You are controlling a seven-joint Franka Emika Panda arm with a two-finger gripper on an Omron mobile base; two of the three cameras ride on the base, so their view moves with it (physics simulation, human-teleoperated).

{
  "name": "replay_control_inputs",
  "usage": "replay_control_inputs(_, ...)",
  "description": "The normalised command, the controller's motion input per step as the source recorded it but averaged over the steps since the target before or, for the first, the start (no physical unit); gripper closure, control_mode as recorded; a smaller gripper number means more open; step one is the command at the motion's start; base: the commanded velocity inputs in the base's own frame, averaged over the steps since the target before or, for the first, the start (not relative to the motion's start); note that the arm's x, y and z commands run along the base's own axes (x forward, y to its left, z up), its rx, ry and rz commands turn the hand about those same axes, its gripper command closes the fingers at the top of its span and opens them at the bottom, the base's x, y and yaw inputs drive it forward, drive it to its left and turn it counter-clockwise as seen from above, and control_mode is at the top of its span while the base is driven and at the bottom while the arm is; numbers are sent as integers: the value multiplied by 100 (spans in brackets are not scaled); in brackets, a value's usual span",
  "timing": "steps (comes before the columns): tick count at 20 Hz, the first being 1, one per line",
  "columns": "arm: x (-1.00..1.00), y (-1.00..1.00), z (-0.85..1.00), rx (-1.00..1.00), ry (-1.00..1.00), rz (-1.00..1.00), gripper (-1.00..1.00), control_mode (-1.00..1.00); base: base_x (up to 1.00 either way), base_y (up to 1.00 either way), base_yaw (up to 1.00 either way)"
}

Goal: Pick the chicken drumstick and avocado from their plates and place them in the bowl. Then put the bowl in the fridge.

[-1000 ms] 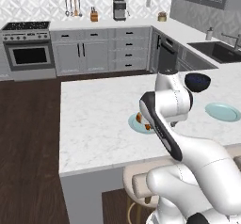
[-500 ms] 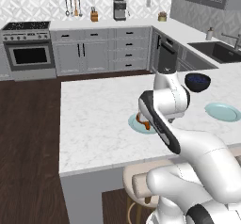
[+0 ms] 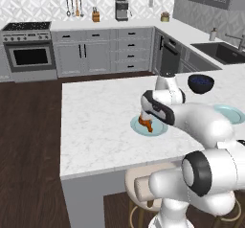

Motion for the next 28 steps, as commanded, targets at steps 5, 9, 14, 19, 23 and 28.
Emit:
replay_control_inputs(5, 98, 0, -39, 6, 12, 0, -100, -100, 0, 0, 0)
replay_control_inputs(9, 55, 0, -24, -8, 5, -1, -100, -100, 0, 0, 0)
replay_control_inputs(14, 48, 0, -61, -1, 0, 0, -100, -100, 0, 0, 0)
replay_control_inputs(19, 27, -6, -70, 3, 0, 0, -100, -100, 0, 0, 0)
replay_control_inputs(23, -15, -5, -59, 0, 0, 0, -100, -100, 0, 0, 0)
replay_control_inputs(28, -4, 1, -39, 0, 0, 2, -100, -100, 0, 0, 0)
